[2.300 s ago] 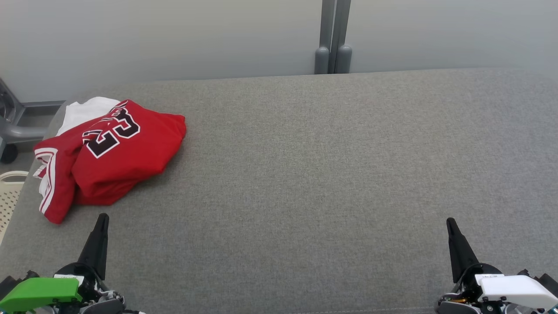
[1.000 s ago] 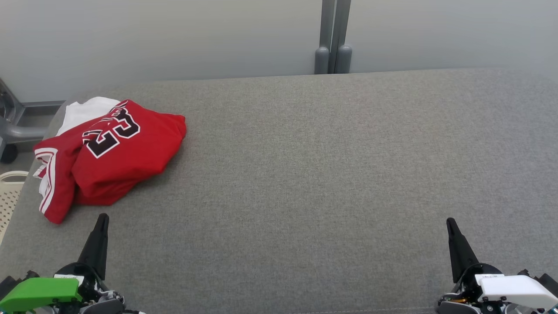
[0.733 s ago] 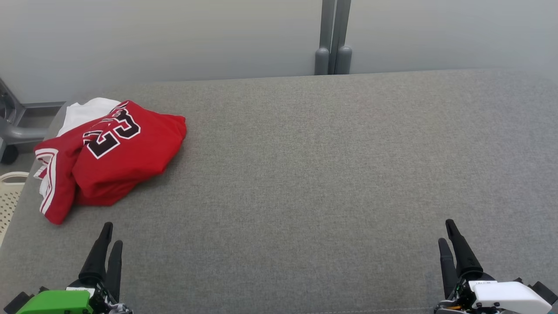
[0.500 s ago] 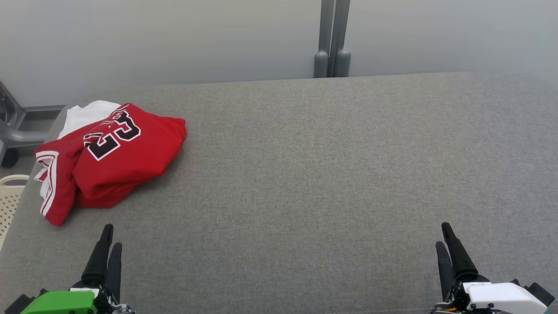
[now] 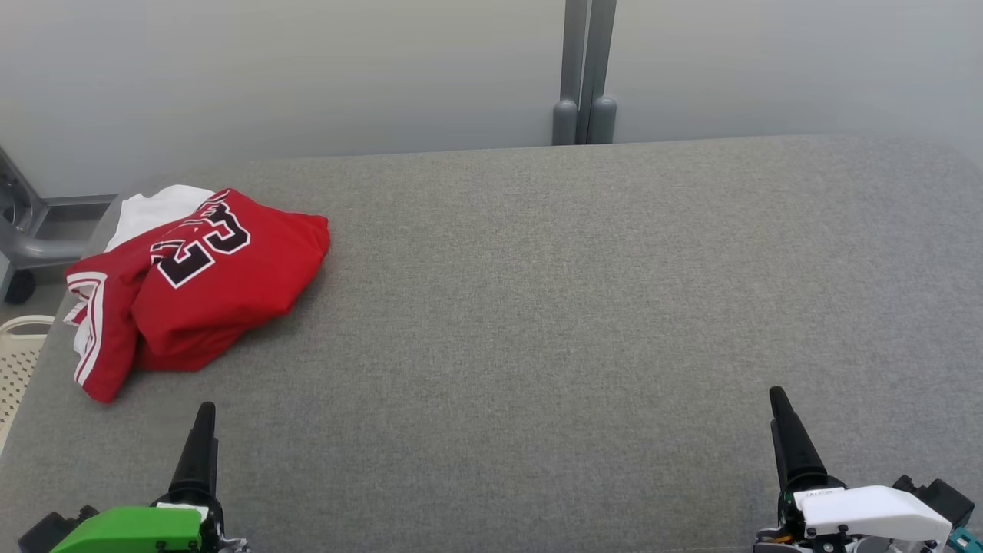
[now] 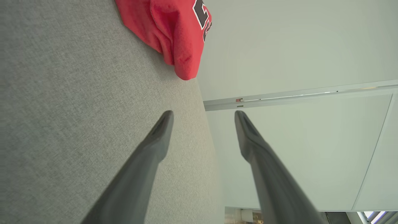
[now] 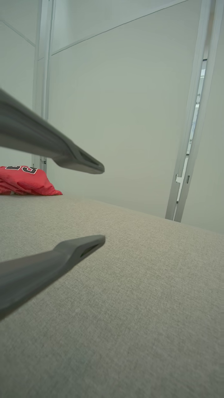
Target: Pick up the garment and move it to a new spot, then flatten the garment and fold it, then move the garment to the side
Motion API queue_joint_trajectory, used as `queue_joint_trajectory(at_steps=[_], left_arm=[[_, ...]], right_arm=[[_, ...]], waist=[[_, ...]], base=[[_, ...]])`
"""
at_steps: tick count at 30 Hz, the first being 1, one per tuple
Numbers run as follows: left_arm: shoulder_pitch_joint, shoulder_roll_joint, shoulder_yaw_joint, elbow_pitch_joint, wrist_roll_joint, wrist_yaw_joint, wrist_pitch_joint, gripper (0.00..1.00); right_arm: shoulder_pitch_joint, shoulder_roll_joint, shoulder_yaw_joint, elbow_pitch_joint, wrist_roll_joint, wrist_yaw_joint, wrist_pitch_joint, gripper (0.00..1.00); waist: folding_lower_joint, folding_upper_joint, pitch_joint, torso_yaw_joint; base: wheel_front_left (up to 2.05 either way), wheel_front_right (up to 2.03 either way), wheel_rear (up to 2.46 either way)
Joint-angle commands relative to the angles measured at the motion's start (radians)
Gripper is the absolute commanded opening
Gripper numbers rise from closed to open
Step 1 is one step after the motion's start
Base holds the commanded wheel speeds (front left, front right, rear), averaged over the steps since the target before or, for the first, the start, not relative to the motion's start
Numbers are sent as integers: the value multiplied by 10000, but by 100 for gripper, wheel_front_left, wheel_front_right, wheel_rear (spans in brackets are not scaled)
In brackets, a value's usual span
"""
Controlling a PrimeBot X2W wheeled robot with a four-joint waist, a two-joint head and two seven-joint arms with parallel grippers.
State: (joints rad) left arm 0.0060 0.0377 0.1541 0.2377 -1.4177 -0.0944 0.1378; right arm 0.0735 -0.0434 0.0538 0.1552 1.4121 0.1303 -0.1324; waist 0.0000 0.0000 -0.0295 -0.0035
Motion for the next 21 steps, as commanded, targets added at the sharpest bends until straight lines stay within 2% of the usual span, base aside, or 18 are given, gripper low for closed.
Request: queue_joint_trajectory(at_steps=[1, 10, 21], left_arm=[[-138, 74, -100, -83, 414, 79, -128, 100], [-194, 86, -449, -58, 2049, 504, -654, 100], [-155, 123, -888, 72, 4478, 1012, -1233, 100]], right_arm=[[-257, -31, 23, 6, -302, 1, -64, 100], [-585, -39, 132, 477, -1588, 2, -233, 100], [-906, -48, 91, 1084, -3937, 3, -419, 100]], waist=[[0, 0, -15, -2], [0, 0, -107, -2], [0, 0, -250, 4]], base=[[0, 0, 0], [0, 0, 0], [0, 0, 0]])
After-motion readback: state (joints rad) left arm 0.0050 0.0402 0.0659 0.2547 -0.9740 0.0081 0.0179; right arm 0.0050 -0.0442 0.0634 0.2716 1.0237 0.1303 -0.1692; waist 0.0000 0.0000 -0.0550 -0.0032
